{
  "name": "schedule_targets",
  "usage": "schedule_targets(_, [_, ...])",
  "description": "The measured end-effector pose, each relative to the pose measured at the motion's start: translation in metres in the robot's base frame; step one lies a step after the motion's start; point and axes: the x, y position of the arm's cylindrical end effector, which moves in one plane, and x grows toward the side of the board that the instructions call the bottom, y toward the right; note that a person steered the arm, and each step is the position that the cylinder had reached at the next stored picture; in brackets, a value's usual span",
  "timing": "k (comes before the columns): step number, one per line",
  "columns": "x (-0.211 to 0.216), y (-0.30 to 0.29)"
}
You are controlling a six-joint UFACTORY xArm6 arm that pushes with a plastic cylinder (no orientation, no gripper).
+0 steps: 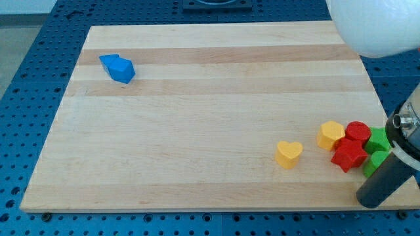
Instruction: Nudge the green circle a bit up
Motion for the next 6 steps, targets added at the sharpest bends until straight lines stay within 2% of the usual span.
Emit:
schedule_targets(4, [0.0,0.001])
schedule_targets(6, [-0.022,0.039])
